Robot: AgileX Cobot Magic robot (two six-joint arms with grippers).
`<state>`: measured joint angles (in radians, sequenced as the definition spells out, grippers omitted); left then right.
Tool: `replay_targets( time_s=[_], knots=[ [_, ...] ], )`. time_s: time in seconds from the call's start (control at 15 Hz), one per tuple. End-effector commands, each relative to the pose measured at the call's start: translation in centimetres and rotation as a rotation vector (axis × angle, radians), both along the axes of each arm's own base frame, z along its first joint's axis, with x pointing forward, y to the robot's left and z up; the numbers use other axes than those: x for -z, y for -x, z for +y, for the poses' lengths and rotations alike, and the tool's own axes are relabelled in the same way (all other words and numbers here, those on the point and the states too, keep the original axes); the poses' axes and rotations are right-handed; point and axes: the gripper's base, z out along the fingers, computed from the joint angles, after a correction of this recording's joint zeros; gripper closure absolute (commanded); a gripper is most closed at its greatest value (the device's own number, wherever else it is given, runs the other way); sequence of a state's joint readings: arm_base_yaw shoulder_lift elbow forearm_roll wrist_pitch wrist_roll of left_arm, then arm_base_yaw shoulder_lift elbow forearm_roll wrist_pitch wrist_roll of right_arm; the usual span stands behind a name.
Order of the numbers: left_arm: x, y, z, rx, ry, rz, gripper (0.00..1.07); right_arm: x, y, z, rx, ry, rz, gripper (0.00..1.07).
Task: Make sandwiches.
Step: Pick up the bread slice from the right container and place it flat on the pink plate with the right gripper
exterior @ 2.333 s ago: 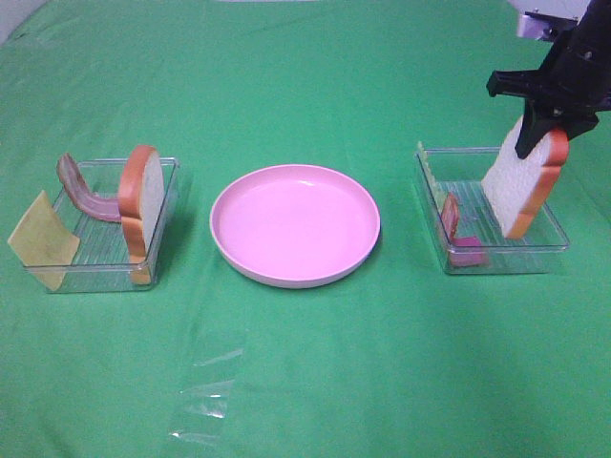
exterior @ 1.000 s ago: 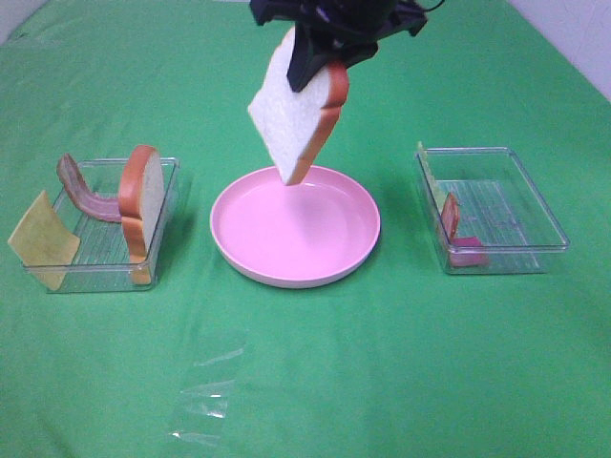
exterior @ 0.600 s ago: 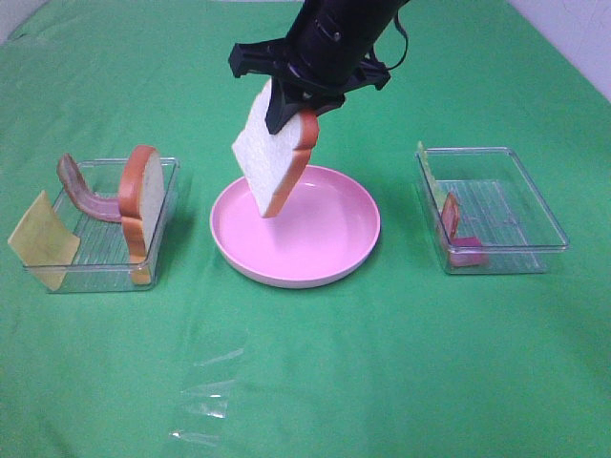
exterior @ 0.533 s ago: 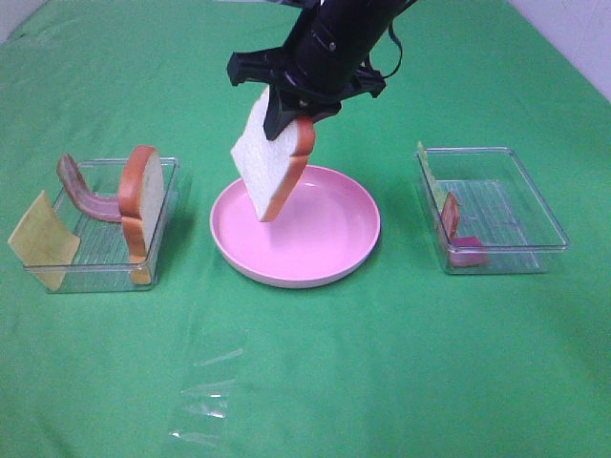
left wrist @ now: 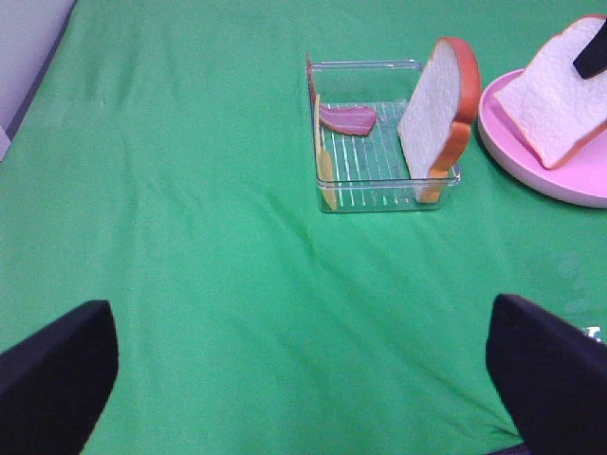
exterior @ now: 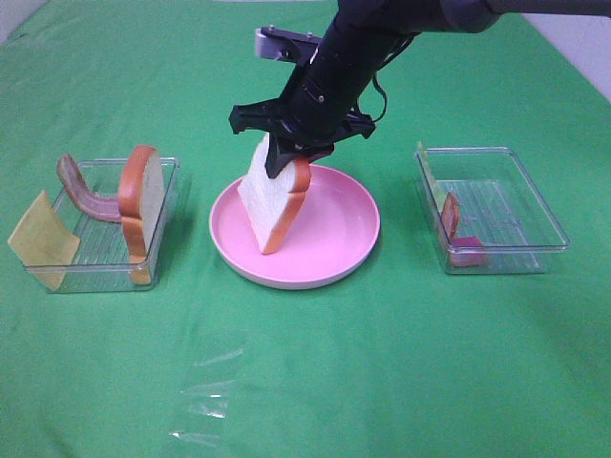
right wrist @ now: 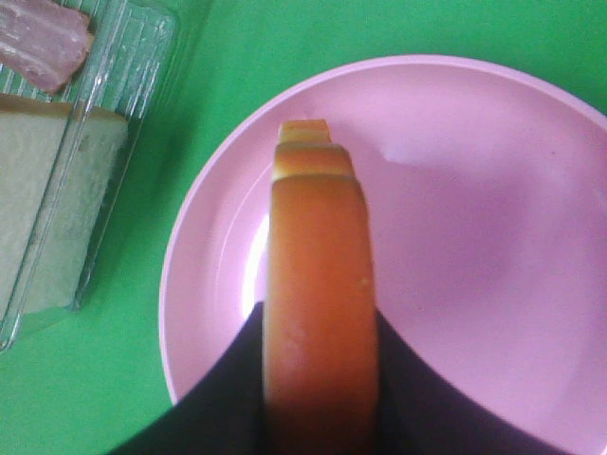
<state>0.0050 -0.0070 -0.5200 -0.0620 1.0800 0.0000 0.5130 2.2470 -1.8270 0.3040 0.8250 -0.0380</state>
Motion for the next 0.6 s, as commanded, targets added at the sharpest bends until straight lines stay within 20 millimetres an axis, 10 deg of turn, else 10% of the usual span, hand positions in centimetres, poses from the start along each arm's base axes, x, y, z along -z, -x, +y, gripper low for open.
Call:
replay_targets(
  time_s=[0.07,0.27,0.6],
  knots=[
    [0.02,-0.04,-0.06,0.003,0.007,-0.002,0.09,0.38,-0.22,-0.23,-0.011,0.026,-0.013,1.01],
    [0.02,-0.04,-0.06,0.003,0.007,-0.002,0.09,0.42,-0.27,-0.36,0.008,0.039,-0.011,0.83],
    [0.02,-0.04,-0.06,0.003,0.007,-0.002,0.09,0.43,-0.43,-0.95,-0.033,0.114,-0.048,0.16]
  ],
)
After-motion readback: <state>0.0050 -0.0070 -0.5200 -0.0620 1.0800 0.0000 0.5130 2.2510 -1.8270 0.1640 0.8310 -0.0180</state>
